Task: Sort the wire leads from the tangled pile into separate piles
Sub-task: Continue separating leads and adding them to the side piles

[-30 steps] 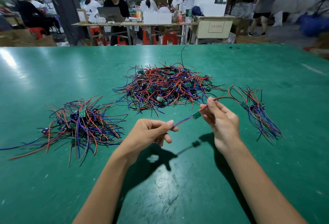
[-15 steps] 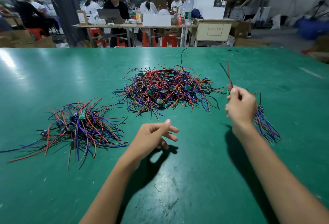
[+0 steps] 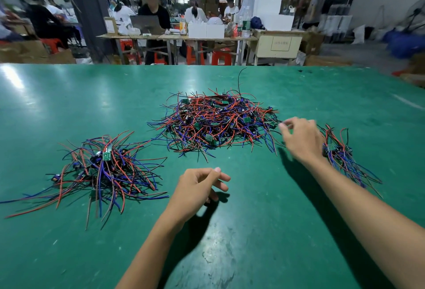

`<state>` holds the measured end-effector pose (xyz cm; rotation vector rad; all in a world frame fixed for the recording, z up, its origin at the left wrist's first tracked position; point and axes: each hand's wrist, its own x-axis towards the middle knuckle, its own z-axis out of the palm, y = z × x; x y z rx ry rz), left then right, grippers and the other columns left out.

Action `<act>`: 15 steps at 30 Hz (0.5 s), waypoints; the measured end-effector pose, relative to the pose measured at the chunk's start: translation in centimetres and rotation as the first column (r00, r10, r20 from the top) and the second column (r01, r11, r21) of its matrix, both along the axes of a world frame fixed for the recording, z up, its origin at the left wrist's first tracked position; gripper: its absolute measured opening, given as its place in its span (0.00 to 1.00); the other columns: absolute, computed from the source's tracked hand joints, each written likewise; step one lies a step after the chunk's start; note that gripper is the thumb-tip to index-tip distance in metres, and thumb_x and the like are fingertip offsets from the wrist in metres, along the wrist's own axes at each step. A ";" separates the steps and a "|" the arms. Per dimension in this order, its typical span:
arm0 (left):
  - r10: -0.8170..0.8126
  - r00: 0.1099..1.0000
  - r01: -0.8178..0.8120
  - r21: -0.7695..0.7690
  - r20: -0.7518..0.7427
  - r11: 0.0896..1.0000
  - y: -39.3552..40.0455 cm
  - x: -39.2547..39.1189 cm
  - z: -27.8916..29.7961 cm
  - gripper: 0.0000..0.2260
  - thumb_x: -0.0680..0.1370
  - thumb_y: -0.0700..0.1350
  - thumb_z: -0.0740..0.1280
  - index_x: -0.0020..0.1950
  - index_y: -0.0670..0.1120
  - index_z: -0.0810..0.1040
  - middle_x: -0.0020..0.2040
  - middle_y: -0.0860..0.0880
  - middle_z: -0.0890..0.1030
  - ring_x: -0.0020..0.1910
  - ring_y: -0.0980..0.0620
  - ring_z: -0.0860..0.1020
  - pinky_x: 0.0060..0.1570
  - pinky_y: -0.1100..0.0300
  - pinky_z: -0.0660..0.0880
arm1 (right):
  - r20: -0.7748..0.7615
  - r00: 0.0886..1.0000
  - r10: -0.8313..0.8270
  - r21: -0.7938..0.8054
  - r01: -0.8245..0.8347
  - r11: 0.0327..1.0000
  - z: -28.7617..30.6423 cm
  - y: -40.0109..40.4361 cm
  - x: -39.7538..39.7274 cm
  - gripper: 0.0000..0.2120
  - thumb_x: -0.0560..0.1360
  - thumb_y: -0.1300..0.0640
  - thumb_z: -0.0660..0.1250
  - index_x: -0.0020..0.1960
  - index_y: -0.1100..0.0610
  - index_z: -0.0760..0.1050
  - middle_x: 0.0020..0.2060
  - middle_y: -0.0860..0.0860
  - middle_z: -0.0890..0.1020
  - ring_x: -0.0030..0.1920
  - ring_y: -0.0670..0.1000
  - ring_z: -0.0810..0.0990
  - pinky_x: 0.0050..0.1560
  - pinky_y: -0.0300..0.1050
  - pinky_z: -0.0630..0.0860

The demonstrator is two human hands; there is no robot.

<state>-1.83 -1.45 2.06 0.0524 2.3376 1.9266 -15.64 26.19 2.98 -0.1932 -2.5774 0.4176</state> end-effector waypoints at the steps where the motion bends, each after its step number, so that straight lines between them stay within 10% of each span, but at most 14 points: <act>1: 0.007 1.000 -0.007 -0.003 -0.003 1.000 0.0 0.0 0.0 0.16 0.83 0.53 0.62 0.46 0.51 0.87 0.41 0.50 0.86 0.31 0.54 0.78 0.33 0.66 0.71 | 0.074 0.997 0.028 0.003 -0.028 1.000 -0.4 -1.4 0.1 0.18 0.80 0.42 0.64 0.59 0.53 0.82 0.54 0.58 0.83 0.60 0.60 0.75 0.57 0.53 0.72; 6: 0.036 0.999 -0.035 0.015 -0.006 0.999 0.0 0.3 0.2 0.15 0.84 0.51 0.62 0.47 0.48 0.86 0.40 0.49 0.86 0.31 0.53 0.78 0.33 0.65 0.71 | 0.032 0.997 -0.069 0.159 0.063 0.985 -3.2 -3.6 0.9 0.12 0.79 0.47 0.67 0.54 0.52 0.85 0.46 0.55 0.85 0.55 0.58 0.76 0.54 0.51 0.70; 15: 0.058 0.998 -0.059 -0.018 -0.038 0.998 0.4 0.1 0.1 0.15 0.84 0.50 0.62 0.47 0.48 0.86 0.40 0.49 0.86 0.30 0.52 0.76 0.32 0.65 0.71 | -0.254 0.967 0.003 -0.133 -0.038 0.990 -1.7 -5.9 6.4 0.12 0.79 0.47 0.66 0.47 0.53 0.84 0.35 0.58 0.83 0.39 0.63 0.81 0.41 0.51 0.74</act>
